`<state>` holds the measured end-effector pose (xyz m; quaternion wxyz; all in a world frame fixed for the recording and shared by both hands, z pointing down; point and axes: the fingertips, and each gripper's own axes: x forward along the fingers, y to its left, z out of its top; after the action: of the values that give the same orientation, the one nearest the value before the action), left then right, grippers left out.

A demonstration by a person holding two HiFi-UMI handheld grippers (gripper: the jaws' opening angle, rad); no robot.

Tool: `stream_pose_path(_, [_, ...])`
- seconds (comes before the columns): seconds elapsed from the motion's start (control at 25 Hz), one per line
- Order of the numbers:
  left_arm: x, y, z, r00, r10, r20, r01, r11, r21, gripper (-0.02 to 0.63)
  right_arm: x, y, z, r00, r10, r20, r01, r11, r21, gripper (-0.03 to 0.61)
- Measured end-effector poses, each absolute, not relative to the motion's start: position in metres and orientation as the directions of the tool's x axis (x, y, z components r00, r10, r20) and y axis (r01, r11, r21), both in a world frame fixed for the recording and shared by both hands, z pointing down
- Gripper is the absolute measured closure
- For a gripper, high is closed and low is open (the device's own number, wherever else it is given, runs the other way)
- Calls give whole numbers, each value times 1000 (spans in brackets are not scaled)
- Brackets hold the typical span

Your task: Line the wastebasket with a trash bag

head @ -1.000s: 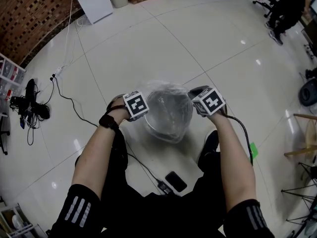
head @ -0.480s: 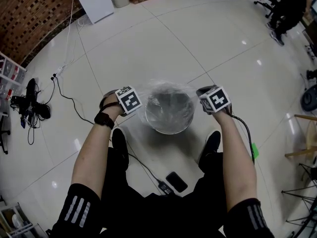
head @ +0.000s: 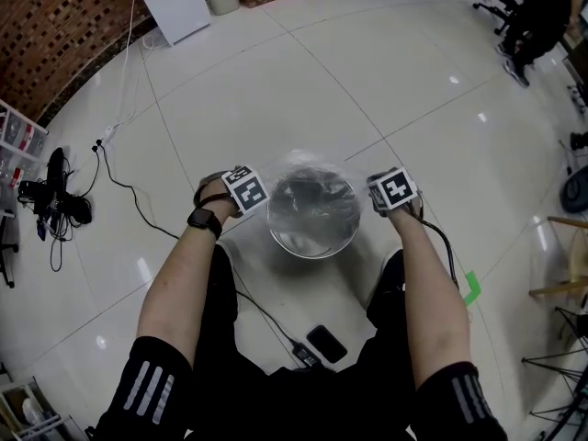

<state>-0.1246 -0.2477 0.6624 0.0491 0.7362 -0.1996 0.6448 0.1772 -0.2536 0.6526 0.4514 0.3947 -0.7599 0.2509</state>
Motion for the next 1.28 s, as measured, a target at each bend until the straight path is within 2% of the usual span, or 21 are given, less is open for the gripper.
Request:
stream_pose_path(0.36, [-128, -249, 695, 58, -181, 982, -349, -925, -150, 620, 189, -246, 713, -266, -262, 928, -848, 521, -96, 568])
stream_pose_path(0.64, [-119, -229, 707, 73, -77, 994, -307, -950, -51, 620, 175, -226, 729, -352, -167, 921, -808, 551, -209, 566])
stream_pose_path(0.8, [-113, -213, 690, 156, 51, 986, -322, -941, 100, 518, 179, -231, 714, -363, -199, 910, -801, 565, -197, 561])
stream_pose_path(0.88, [-116, -203, 671, 211, 135, 968, -358, -911, 205, 495, 181, -238, 706, -375, -230, 898, -804, 562, -191, 560])
stream_pose_path(0.96, [-118, -220, 648, 288, 92, 953, -381, -902, 203, 495, 182, -242, 700, -380, -255, 889, -806, 563, -184, 561])
stream_pose_path(1.12, [-100, -256, 604, 422, -72, 904, -416, -901, 123, 494, 180, -244, 696, -381, -266, 885, -809, 559, -181, 561])
stream_pose_path(1.28, [-59, -272, 594, 456, -191, 869, -341, -940, -28, 455, 174, -245, 696, -388, -267, 882, -811, 554, -188, 561])
